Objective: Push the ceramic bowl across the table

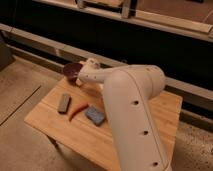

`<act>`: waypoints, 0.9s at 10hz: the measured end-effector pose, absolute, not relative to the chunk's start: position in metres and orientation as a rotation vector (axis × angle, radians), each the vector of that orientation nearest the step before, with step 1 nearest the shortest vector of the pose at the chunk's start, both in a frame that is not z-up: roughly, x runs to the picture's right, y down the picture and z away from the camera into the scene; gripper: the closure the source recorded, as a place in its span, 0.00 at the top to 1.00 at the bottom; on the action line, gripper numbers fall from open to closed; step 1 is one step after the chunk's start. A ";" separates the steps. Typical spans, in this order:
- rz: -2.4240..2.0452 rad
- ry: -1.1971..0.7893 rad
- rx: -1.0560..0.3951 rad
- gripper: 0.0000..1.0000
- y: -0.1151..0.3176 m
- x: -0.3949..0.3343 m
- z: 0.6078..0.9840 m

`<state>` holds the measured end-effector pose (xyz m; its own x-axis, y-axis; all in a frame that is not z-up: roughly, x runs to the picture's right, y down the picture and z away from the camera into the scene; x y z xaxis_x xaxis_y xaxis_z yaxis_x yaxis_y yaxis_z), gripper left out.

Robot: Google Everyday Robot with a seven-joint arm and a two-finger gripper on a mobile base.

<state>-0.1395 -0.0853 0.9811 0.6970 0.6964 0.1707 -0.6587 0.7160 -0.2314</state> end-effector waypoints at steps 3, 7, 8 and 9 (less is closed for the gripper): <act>0.704 -0.285 -0.162 0.65 -0.093 -0.151 0.993; 0.634 -0.316 -0.207 0.65 -0.097 -0.176 1.001; 0.620 -0.314 -0.213 0.65 -0.099 -0.179 1.003; 0.602 -0.309 -0.216 0.65 -0.104 -0.180 1.006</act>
